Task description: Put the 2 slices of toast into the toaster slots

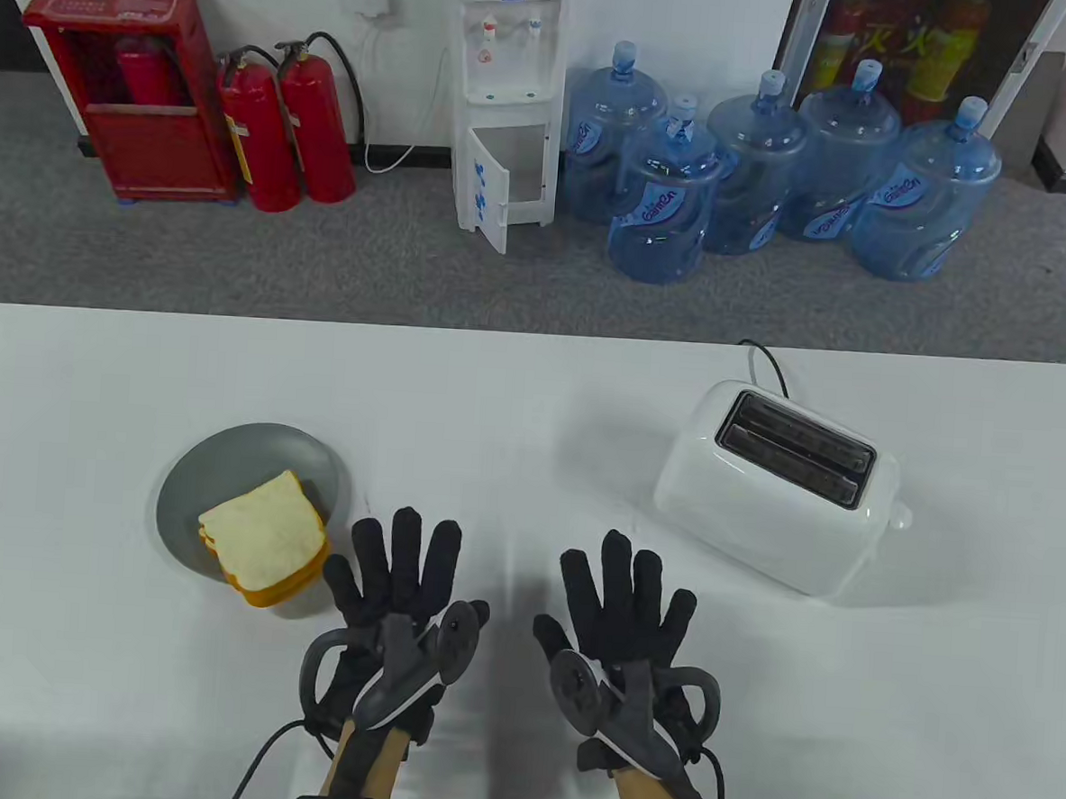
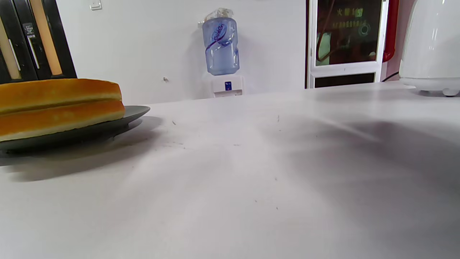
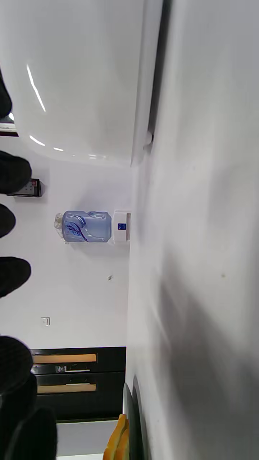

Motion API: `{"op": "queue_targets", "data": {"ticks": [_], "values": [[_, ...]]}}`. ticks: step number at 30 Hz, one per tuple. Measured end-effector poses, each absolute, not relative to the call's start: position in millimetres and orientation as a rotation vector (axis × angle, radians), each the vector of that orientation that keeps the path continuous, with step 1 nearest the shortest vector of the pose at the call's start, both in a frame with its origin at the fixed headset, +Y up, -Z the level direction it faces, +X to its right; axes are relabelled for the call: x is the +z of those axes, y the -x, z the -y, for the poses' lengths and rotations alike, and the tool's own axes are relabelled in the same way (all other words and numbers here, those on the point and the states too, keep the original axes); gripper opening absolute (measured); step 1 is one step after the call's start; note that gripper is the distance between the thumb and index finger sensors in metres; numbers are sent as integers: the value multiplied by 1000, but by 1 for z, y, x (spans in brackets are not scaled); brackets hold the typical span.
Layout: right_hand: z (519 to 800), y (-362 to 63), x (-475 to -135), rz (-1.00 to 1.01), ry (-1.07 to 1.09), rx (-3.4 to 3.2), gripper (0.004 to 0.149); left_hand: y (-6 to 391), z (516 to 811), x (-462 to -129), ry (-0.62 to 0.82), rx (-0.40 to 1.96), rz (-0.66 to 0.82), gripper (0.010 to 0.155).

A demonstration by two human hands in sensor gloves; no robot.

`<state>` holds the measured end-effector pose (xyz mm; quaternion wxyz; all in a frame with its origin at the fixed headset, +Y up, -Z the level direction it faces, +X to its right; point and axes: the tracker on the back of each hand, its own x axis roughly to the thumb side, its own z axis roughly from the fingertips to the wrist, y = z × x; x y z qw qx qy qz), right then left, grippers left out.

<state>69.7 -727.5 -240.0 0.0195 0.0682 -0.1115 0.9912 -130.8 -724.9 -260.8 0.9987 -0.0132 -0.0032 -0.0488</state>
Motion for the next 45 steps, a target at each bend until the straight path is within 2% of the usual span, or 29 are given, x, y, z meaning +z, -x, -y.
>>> {"op": "queue_targets", "data": {"ticks": [14, 24, 30, 35, 45], "values": [[722, -77, -243, 341, -161, 3033, 73, 132, 726, -262, -7, -63, 37, 82], [723, -84, -245, 313, -133, 3010, 73, 134, 735, -267, 21, -80, 27, 81], [723, -81, -244, 310, -155, 3010, 73, 141, 722, -269, -1, -62, 11, 80], [726, -79, -244, 292, -172, 3017, 73, 161, 708, -278, -8, -49, -16, 79], [726, -80, -245, 273, -168, 3007, 73, 243, 693, -294, 74, -69, -88, 82]]}}
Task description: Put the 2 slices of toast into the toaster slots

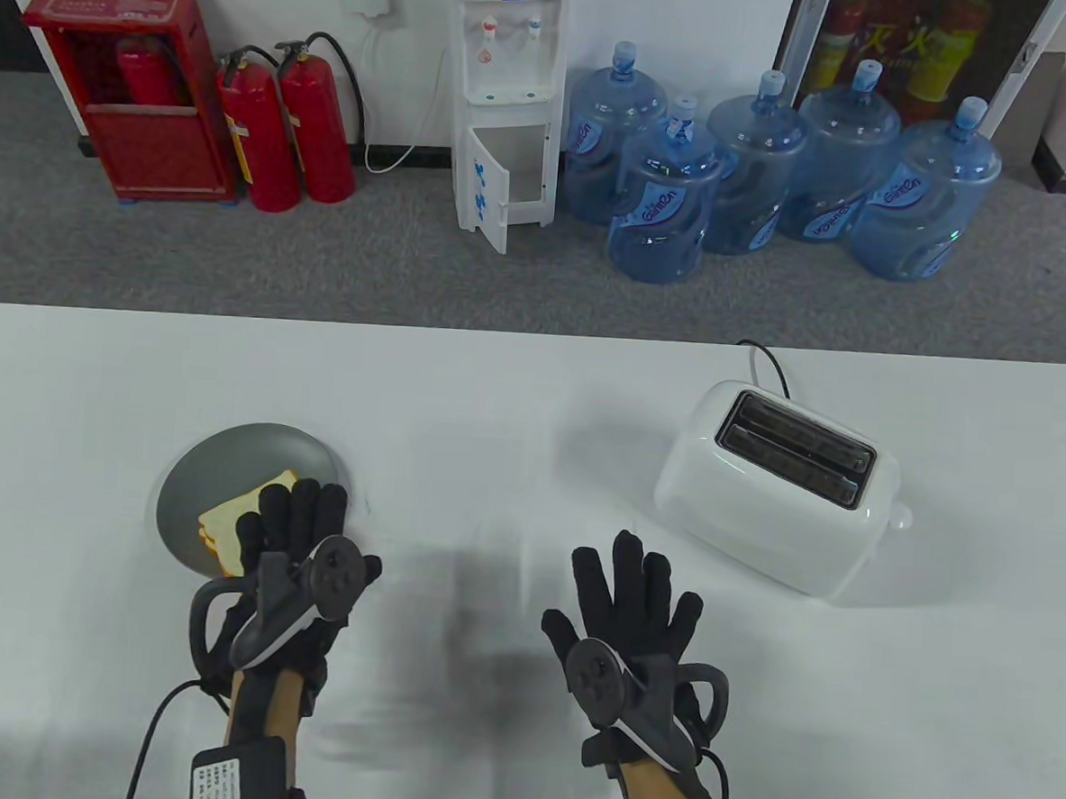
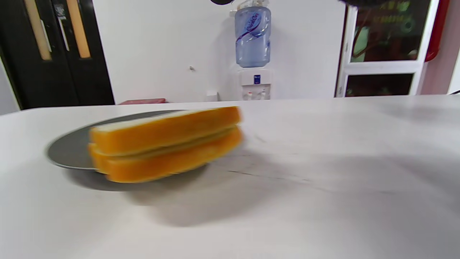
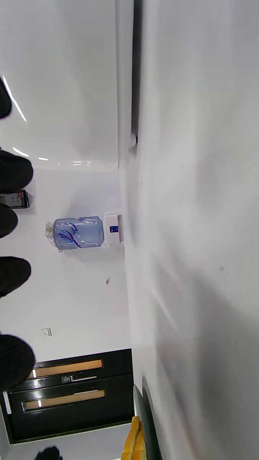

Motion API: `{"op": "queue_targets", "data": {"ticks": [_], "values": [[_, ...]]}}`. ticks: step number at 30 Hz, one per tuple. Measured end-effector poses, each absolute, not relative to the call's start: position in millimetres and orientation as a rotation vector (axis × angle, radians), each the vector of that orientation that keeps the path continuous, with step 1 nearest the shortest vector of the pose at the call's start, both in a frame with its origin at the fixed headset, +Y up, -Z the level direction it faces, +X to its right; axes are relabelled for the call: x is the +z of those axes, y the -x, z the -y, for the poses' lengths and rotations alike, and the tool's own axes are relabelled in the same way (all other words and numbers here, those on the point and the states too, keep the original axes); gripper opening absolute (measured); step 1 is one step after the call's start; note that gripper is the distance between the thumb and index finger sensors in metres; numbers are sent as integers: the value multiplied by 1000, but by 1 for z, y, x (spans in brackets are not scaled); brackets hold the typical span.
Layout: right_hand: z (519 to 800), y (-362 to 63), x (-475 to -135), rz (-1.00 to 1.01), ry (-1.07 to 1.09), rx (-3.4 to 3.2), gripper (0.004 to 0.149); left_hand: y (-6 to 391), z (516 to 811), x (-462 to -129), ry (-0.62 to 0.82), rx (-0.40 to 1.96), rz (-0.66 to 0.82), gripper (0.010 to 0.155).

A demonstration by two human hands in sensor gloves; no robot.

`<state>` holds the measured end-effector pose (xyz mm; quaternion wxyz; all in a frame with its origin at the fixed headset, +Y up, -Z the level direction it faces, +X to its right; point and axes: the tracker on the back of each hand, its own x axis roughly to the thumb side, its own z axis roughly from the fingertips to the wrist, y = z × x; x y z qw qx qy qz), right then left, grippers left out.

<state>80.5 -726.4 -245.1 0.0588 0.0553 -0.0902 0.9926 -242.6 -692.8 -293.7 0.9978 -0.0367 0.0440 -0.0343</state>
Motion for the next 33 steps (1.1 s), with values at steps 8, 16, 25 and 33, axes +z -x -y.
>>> {"op": "queue_targets", "data": {"ticks": [8, 16, 25, 33], "values": [[726, -81, -245, 263, -155, 3004, 72, 282, 702, -296, 152, -96, -142, 81], [727, -78, -245, 253, -172, 3017, 73, 302, 718, -297, 215, -138, -172, 79], [730, -81, -247, 232, -147, 3020, 73, 301, 729, -302, 265, -131, -134, 75], [730, -82, -248, 224, -141, 3015, 73, 301, 728, -303, 260, -124, -134, 68]]}}
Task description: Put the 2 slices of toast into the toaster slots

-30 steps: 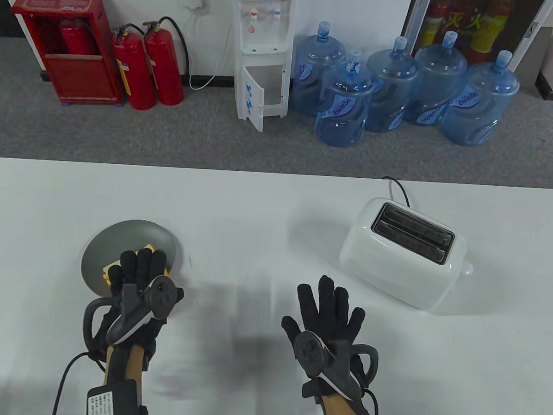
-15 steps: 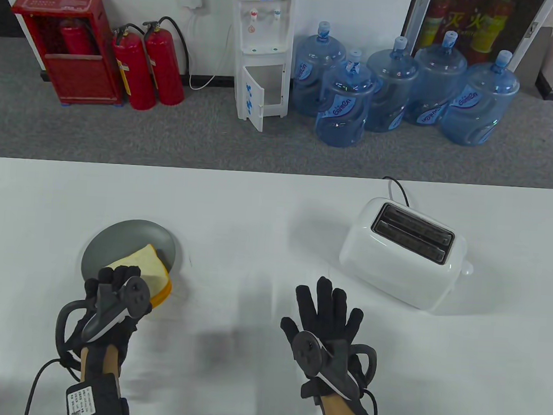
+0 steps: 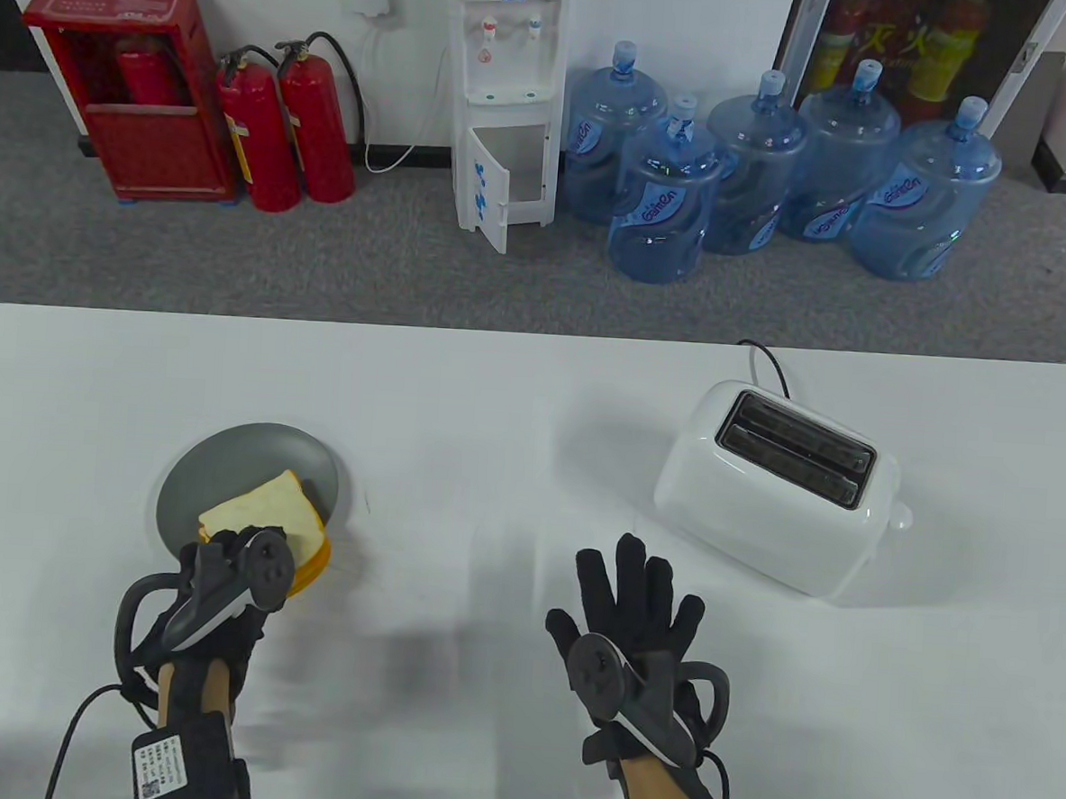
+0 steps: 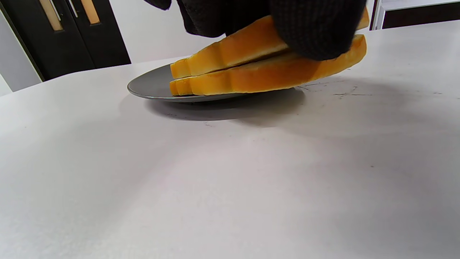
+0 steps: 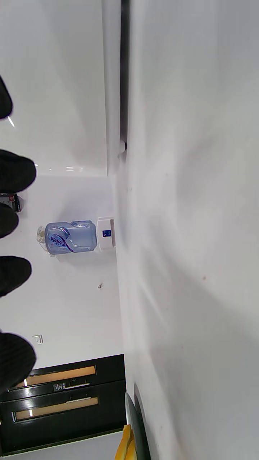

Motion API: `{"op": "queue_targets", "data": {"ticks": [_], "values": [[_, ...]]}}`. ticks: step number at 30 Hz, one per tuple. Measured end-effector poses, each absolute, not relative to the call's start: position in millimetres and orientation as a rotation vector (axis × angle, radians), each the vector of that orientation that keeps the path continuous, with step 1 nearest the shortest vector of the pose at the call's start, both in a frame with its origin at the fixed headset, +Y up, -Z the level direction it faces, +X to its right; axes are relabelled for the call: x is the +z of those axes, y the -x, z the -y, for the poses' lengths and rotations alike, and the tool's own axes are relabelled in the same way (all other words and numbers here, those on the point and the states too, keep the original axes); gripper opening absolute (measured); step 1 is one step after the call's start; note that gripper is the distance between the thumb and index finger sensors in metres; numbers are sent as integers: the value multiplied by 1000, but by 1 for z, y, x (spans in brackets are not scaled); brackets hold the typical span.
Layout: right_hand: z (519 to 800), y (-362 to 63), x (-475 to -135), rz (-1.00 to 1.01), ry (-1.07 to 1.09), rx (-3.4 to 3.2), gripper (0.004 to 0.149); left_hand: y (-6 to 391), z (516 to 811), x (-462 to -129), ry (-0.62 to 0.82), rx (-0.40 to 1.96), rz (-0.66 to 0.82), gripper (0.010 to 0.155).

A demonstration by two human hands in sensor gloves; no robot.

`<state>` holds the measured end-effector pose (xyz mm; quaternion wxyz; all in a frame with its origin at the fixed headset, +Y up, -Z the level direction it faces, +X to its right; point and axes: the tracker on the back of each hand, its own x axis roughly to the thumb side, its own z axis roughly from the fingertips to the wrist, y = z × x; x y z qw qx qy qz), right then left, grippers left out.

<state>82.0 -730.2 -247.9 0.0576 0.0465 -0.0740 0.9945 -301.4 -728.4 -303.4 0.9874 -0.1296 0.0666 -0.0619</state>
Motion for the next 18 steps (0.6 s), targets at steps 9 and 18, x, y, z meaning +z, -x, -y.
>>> {"op": "queue_targets", "data": {"ticks": [9, 18], "values": [[730, -82, -249, 230, -138, 3015, 73, 300, 721, -306, 228, -101, -127, 62], [727, -81, -248, 251, -137, 3013, 73, 309, 714, -307, 170, -28, -139, 56]]}}
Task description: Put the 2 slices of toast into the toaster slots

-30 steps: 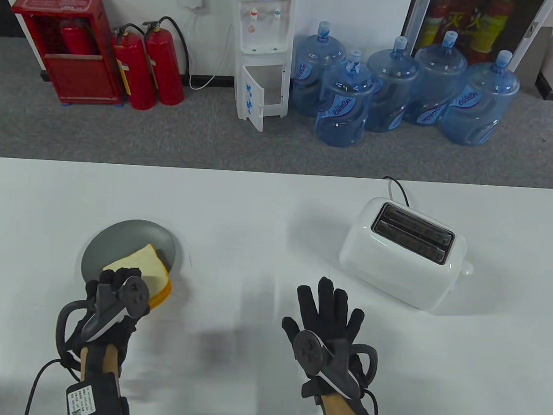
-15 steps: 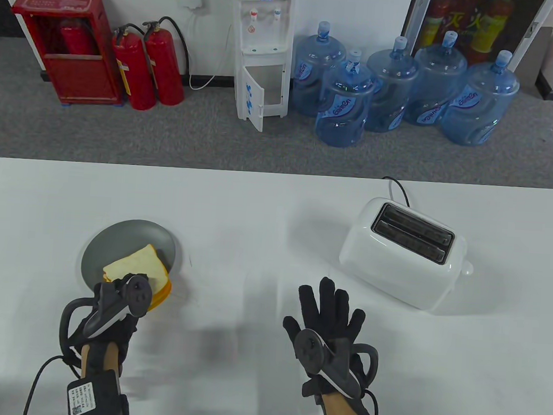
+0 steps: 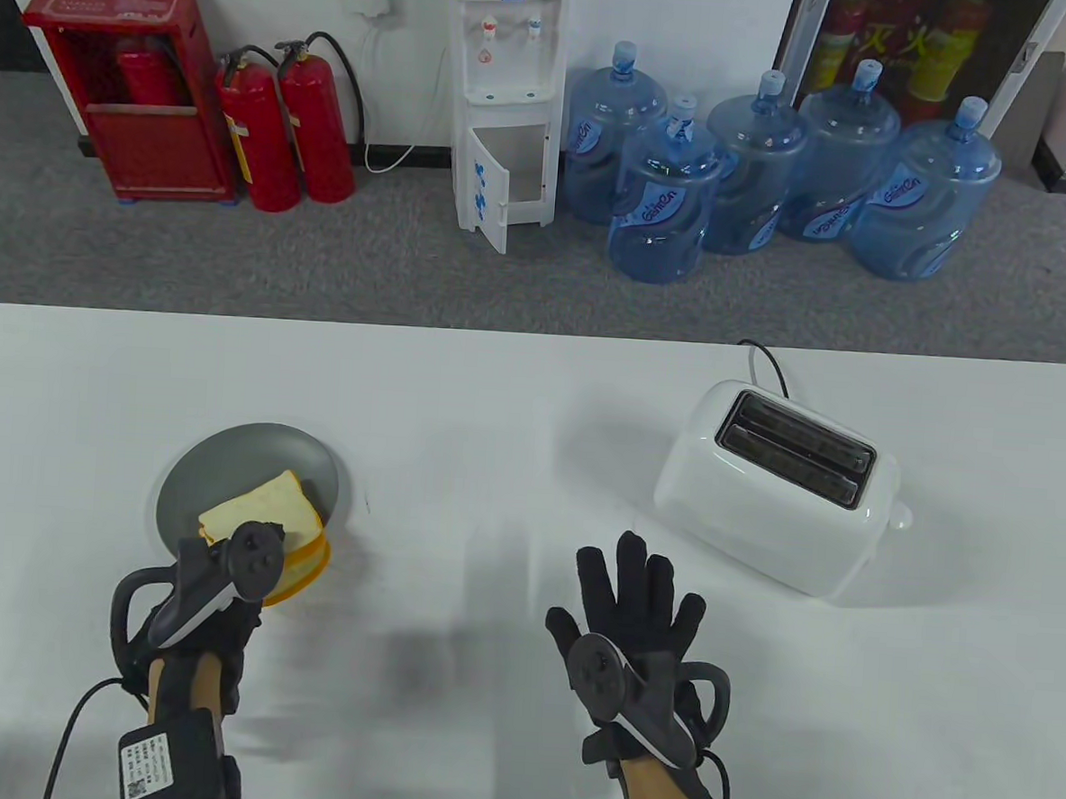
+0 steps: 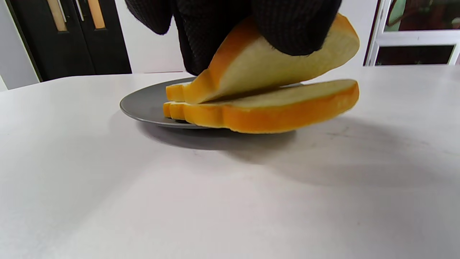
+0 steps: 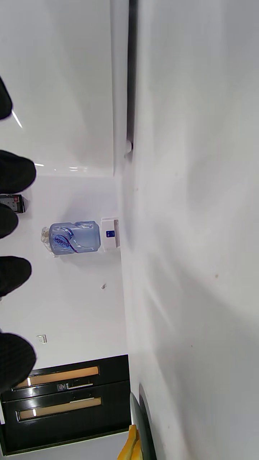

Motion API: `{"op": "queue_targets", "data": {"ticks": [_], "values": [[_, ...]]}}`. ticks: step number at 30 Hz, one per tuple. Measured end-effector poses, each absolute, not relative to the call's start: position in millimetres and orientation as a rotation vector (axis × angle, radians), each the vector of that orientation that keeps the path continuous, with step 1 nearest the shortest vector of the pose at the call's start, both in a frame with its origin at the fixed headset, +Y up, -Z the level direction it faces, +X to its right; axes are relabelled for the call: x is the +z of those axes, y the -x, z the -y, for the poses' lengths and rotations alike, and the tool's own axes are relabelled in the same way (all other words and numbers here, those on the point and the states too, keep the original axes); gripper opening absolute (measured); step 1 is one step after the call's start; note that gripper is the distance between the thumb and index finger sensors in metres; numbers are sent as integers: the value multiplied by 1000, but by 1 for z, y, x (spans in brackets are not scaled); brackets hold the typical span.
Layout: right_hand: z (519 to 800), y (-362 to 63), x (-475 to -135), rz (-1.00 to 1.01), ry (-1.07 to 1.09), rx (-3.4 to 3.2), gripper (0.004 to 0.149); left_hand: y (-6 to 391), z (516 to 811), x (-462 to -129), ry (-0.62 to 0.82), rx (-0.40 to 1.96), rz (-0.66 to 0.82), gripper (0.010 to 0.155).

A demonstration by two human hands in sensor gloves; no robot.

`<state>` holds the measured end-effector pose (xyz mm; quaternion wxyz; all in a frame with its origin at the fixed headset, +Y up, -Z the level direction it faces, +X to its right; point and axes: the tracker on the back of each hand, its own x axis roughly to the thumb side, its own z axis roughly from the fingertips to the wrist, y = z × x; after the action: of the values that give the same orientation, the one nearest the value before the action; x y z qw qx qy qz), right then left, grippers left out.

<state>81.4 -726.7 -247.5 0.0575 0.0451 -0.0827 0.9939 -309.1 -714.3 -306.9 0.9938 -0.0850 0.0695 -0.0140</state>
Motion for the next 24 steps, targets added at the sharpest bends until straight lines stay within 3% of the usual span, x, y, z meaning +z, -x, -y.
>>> {"op": "queue_targets", "data": {"ticks": [24], "values": [[728, -78, -247, 245, -153, 3041, 73, 321, 688, -308, -58, -77, -191, 52]]}}
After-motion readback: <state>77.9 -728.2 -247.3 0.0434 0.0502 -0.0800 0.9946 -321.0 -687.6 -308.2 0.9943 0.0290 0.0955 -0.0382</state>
